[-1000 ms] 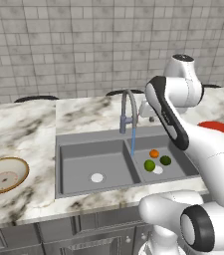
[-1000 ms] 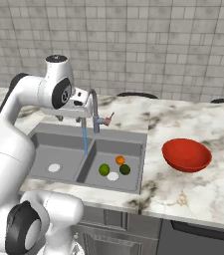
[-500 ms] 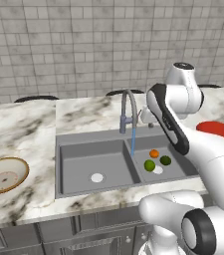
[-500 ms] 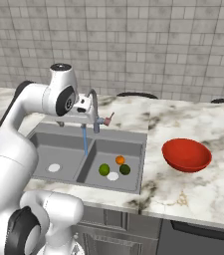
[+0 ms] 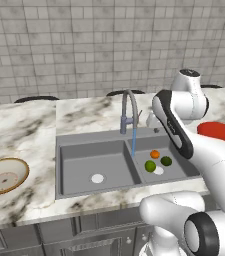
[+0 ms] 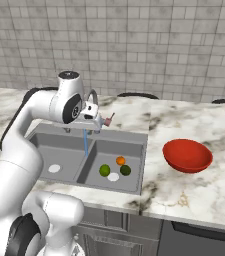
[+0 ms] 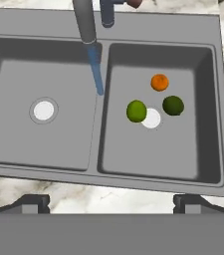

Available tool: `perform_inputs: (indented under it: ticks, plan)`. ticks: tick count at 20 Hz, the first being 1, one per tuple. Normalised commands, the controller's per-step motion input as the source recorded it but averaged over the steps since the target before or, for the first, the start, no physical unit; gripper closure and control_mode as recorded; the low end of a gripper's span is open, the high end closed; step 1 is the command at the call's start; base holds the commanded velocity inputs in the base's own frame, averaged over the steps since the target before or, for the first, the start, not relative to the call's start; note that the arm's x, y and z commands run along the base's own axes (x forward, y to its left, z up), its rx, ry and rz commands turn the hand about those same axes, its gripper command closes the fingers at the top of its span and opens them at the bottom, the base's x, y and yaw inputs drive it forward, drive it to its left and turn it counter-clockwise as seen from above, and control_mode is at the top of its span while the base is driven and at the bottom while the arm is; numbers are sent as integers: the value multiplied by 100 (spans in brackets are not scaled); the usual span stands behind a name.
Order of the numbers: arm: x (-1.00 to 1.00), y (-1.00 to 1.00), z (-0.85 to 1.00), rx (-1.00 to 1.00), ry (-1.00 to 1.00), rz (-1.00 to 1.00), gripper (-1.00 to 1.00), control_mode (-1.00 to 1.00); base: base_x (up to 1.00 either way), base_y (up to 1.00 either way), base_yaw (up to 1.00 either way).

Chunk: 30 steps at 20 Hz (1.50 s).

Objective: Pick the limes from the sink and place them in one bowl. Place the tangerine in the other bowl. Then turn off the sink faucet.

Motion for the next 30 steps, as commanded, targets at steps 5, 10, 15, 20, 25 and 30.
perform_inputs:
  ticks: [5, 10, 15, 20, 25, 30]
  plan:
    - [0, -18, -19, 0, 0, 0, -100, -100, 0, 0, 0]
    - [0, -17, -14, 0, 0, 0, -100, -100, 0, 0, 0]
    - [0, -22, -19, 0, 0, 0, -100, -100, 0, 0, 0]
    - [0, -17, -31, 0, 0, 0, -100, -100, 0, 0, 0]
    - [0, -12, -30, 0, 0, 0, -100, -100, 0, 0, 0]
    - [0, -7, -19, 0, 0, 0, -100, -100, 0, 0, 0]
